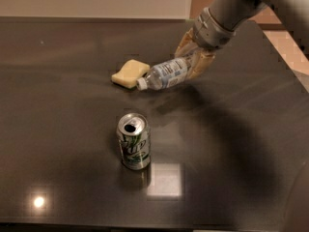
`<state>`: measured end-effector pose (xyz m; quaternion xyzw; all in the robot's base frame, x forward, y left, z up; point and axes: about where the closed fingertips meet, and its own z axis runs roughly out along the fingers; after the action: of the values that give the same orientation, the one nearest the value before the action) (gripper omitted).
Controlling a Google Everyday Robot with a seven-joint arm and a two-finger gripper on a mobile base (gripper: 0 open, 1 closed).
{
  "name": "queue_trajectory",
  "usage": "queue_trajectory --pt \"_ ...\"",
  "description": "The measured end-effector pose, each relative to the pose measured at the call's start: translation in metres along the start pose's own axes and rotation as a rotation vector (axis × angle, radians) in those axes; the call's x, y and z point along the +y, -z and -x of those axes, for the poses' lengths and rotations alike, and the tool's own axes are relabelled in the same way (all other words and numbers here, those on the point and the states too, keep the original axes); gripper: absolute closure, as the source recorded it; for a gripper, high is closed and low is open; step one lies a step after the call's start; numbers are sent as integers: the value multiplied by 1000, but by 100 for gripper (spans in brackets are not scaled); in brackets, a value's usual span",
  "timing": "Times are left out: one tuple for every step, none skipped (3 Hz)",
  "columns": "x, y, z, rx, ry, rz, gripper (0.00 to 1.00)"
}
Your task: Move blue plastic bottle near sponge
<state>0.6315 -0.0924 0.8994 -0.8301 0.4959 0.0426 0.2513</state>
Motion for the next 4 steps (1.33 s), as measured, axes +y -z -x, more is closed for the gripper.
queue_trajectory --pt "-13 -16 -4 29 4 -11 100" --pt "-13 -17 -4 29 4 -10 100" --pt "-18 -23 -1 50 4 8 100" --pt "-28 -30 0 81 4 34 100"
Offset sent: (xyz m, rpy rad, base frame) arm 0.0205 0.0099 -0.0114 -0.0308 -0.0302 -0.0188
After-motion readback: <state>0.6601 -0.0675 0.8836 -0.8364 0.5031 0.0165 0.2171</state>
